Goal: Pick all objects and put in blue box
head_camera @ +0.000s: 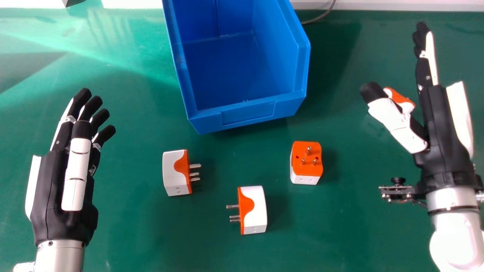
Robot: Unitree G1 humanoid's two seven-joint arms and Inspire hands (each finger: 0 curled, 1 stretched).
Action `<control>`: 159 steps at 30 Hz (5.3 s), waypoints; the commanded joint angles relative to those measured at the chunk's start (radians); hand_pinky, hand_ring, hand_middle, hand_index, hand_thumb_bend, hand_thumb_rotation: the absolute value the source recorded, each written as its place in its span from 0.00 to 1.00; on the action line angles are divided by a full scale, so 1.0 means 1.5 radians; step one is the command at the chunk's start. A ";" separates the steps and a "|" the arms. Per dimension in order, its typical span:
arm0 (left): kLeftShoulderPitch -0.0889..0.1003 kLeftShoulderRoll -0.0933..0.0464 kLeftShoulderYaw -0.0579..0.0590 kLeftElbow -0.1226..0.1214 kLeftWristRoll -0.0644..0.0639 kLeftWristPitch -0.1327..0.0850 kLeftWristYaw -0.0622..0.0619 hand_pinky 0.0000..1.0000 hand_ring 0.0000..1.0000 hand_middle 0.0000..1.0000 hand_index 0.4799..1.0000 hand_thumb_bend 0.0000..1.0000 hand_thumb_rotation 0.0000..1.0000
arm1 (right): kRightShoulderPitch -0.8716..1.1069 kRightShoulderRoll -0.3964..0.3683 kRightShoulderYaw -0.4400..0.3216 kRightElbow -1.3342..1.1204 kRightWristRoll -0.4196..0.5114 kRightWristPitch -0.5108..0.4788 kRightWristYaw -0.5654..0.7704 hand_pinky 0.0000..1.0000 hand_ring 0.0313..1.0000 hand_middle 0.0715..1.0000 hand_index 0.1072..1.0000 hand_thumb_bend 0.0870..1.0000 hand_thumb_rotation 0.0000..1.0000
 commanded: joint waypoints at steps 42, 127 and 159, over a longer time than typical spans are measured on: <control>-0.010 0.012 0.013 -0.012 0.001 -0.005 -0.015 0.83 0.87 0.87 0.73 0.67 0.81 | -0.305 -0.214 0.060 0.435 -0.066 0.090 0.037 0.88 1.00 1.00 1.00 0.62 0.38; 0.005 0.031 0.030 -0.040 -0.008 0.012 -0.030 0.86 0.87 0.88 0.71 0.72 0.84 | -0.520 -0.226 0.185 0.742 -0.064 0.215 0.098 0.88 0.96 0.99 0.95 0.58 0.30; 0.008 0.027 0.027 -0.064 -0.007 0.032 -0.030 0.85 0.87 0.88 0.73 0.71 0.85 | -0.541 -0.216 0.261 0.761 -0.101 0.247 0.127 0.79 0.89 0.95 0.91 0.59 0.31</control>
